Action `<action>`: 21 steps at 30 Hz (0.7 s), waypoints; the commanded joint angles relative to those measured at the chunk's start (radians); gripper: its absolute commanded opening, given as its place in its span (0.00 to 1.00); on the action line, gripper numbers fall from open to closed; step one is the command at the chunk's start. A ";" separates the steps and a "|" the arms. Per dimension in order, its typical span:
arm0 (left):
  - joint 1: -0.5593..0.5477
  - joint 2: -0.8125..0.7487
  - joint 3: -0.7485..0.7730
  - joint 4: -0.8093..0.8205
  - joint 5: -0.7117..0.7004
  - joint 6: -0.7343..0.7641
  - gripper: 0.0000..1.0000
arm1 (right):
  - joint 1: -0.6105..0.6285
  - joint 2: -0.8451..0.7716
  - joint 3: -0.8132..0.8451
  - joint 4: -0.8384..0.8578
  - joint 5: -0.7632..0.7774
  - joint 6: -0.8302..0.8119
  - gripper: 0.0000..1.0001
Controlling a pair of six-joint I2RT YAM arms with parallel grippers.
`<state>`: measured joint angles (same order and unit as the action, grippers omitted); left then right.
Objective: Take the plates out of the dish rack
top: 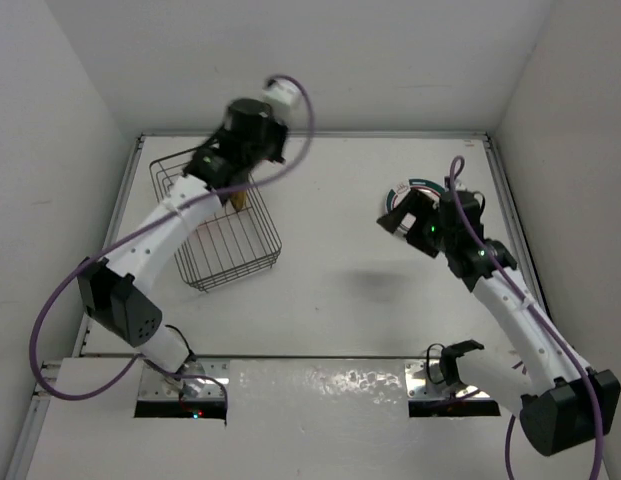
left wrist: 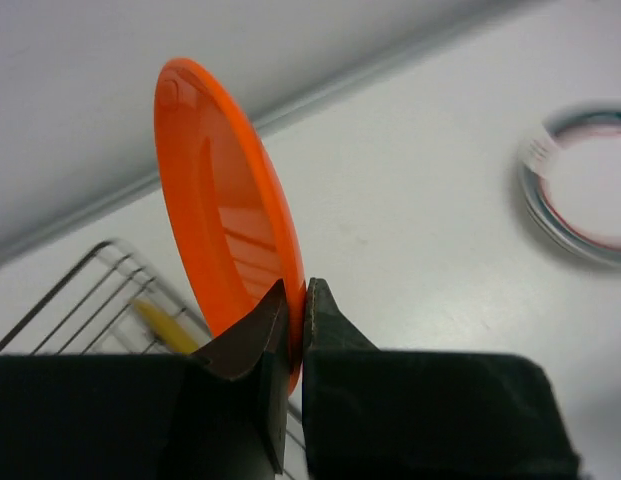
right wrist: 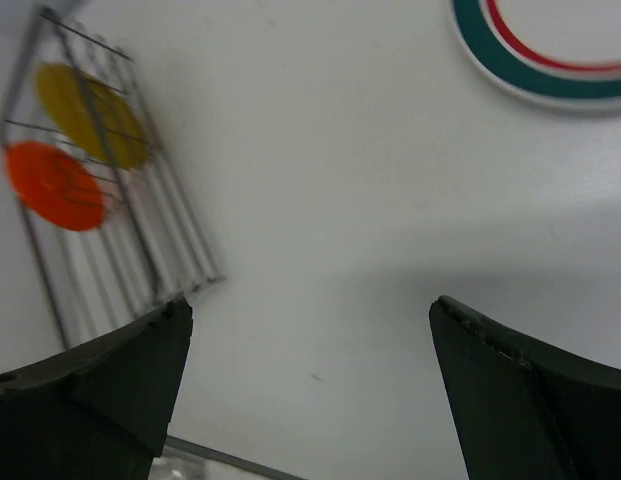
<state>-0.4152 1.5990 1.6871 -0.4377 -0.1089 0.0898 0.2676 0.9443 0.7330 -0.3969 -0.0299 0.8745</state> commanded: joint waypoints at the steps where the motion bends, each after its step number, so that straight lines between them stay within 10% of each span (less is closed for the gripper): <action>1: -0.223 -0.068 -0.157 0.060 -0.064 0.323 0.00 | -0.045 0.097 0.207 0.012 -0.073 0.113 0.99; 8: -0.566 -0.077 -0.306 0.131 -0.251 0.517 0.00 | -0.159 0.198 0.350 0.003 -0.208 0.176 0.99; 16: -0.708 0.036 -0.206 0.093 -0.295 0.557 0.00 | -0.143 0.309 0.286 0.030 -0.337 0.124 0.94; 19: -0.741 0.076 -0.175 0.091 -0.301 0.558 0.01 | -0.133 0.338 0.264 0.056 -0.372 0.116 0.82; 21: -0.746 0.087 -0.175 0.112 -0.316 0.553 0.06 | -0.134 0.326 0.237 0.069 -0.355 0.106 0.47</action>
<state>-1.1473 1.6840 1.4673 -0.3813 -0.3801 0.6243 0.1272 1.2892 0.9871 -0.3855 -0.3492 0.9920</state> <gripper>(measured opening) 0.050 0.573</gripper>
